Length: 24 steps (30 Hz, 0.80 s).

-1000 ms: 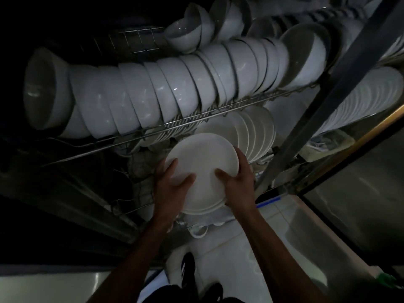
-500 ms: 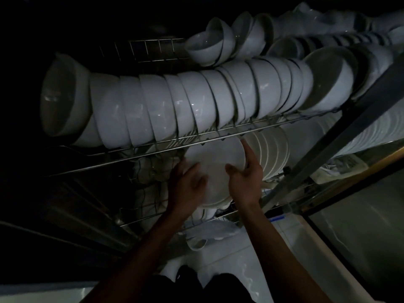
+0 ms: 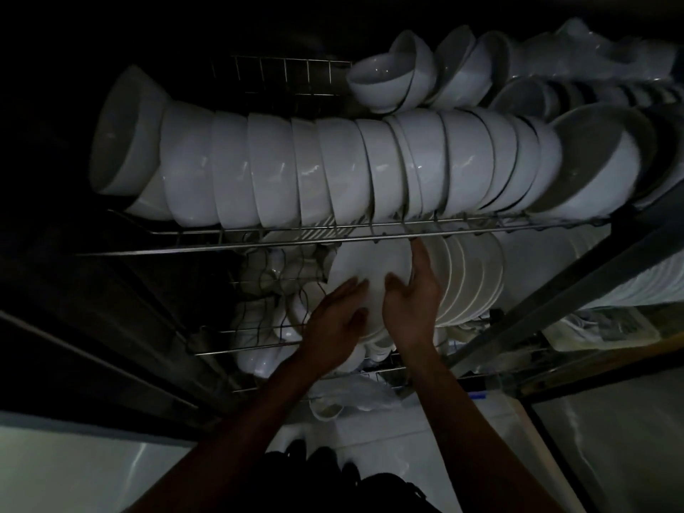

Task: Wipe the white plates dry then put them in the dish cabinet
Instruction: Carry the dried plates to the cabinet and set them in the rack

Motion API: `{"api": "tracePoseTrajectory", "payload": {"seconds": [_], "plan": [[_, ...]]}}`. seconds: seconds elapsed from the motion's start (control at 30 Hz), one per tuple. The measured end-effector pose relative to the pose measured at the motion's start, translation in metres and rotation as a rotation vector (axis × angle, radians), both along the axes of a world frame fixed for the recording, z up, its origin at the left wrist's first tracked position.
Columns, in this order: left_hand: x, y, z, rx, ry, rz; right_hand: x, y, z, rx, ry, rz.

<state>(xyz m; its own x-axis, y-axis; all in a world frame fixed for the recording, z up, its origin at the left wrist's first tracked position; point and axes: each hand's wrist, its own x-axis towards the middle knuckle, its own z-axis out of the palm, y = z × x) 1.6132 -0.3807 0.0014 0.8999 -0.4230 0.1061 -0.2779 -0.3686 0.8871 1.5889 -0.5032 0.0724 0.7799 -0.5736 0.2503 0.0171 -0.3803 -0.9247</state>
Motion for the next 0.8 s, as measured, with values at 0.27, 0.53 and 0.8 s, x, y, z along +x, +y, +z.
{"api": "tracePoseTrajectory", "payload": {"seconds": [0.27,0.53,0.8], "plan": [[0.01,0.002,0.002,-0.048,0.129,0.0,0.016,0.011,0.004,-0.162,0.01,0.109],[0.014,-0.009,-0.009,-0.089,0.198,-0.013,0.022,-0.002,0.003,-0.261,0.059,0.131],[0.016,-0.006,-0.028,-0.097,0.208,0.014,0.019,-0.004,-0.005,-0.334,0.085,0.11]]}}
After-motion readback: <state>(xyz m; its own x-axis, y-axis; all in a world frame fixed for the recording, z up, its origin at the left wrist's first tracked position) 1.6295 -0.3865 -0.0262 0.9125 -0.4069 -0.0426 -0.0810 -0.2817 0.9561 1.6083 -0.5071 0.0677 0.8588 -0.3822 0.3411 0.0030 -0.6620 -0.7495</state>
